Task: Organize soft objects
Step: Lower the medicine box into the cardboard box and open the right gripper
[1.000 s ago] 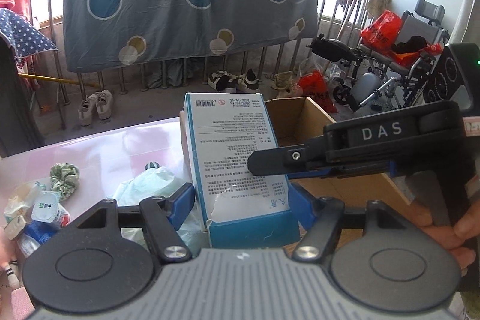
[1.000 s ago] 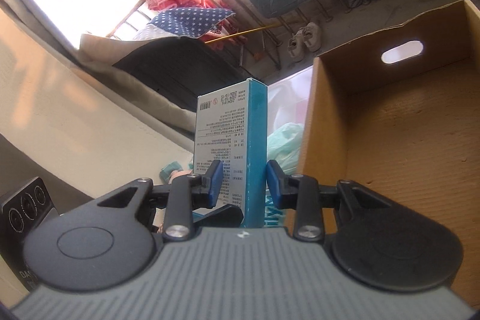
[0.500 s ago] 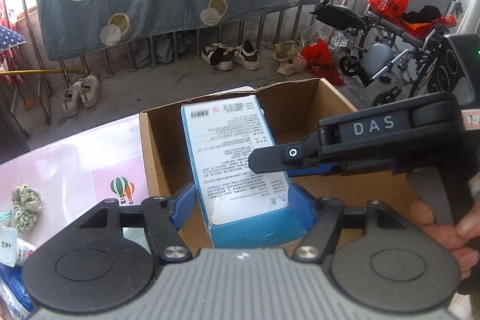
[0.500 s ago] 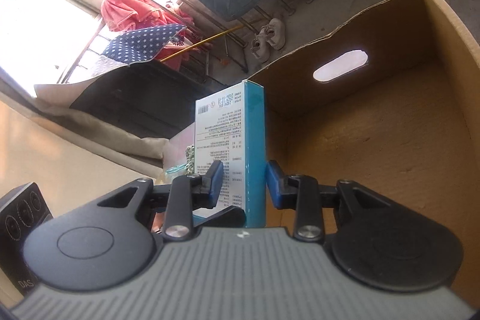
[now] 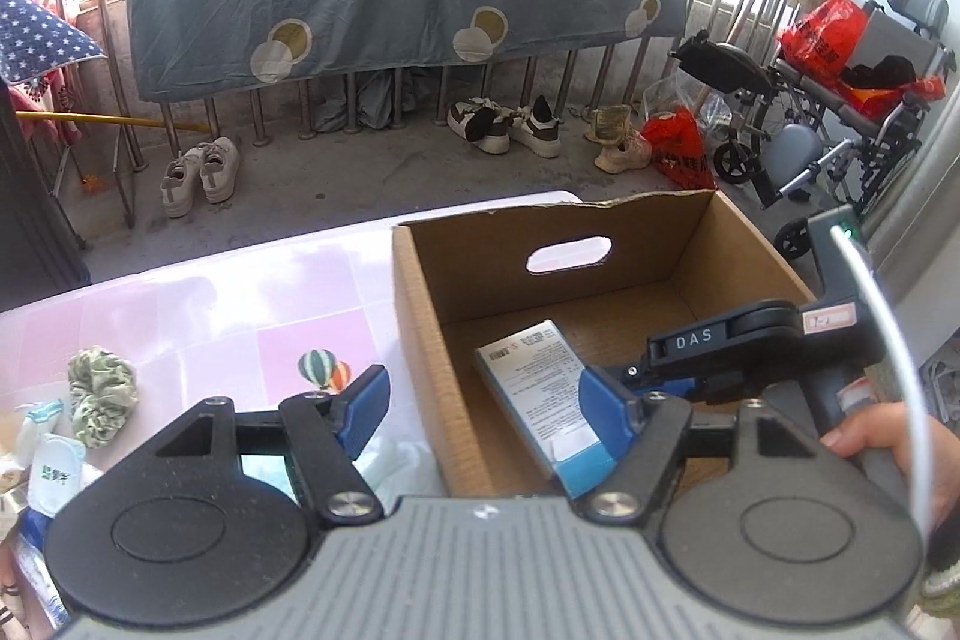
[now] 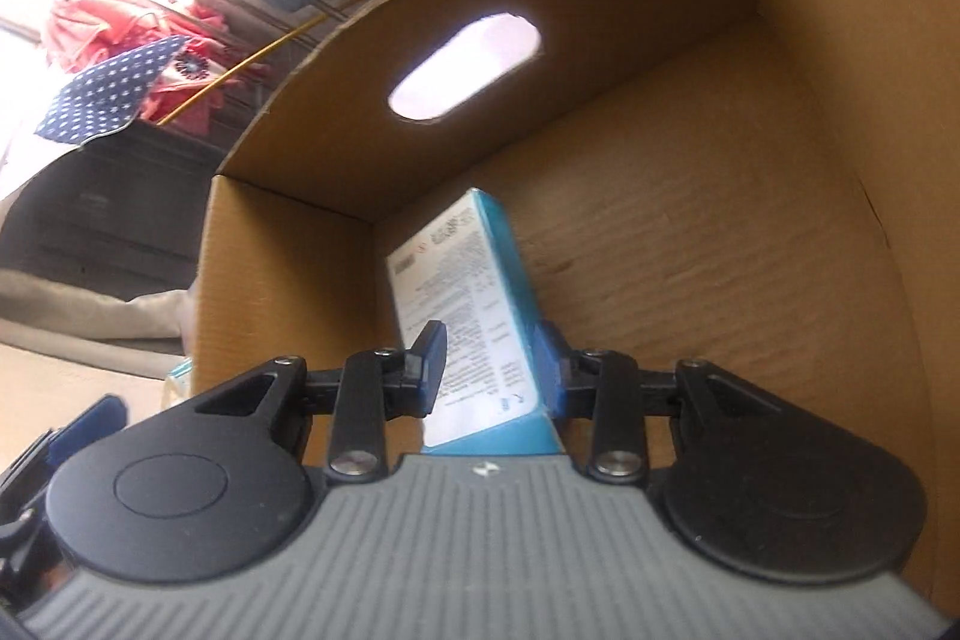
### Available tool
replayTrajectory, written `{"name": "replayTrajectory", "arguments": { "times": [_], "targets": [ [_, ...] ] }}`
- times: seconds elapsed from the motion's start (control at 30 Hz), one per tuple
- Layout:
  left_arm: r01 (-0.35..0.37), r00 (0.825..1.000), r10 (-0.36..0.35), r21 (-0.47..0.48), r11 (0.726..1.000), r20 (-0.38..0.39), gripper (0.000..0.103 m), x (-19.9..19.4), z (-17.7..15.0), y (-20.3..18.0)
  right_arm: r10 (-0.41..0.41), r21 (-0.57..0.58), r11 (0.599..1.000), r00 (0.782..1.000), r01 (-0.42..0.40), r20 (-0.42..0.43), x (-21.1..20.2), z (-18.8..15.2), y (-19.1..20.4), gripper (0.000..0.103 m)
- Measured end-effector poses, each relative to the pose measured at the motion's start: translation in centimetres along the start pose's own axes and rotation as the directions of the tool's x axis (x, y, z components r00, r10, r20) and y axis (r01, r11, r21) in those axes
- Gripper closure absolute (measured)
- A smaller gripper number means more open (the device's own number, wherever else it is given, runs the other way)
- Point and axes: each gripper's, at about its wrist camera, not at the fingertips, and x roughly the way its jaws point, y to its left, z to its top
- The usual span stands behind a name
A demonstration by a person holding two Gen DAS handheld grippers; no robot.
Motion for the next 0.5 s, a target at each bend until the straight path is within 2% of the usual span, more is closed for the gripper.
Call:
{"name": "replayTrajectory", "arguments": {
  "times": [0.13,0.23,0.5],
  "targets": [
    [-0.013,1.000,0.013,-0.022,1.000,0.023,0.031,-1.7,-0.6,1.9,-0.037,0.010,0.999,0.998,0.038,-0.059,1.8,-0.4,0.3,0.071],
    [-0.024,0.999,0.026,-0.046,0.999,0.028,0.031,-3.2,-1.6,3.6,-0.054,0.017,0.998,0.993,0.056,-0.101,3.6,-0.6,1.1,0.077],
    [-0.077,0.996,0.082,-0.109,0.991,0.045,0.031,-6.8,-5.0,8.4,-0.097,0.003,0.995,0.993,0.097,-0.064,6.2,-0.2,4.4,0.080]
  ]
}}
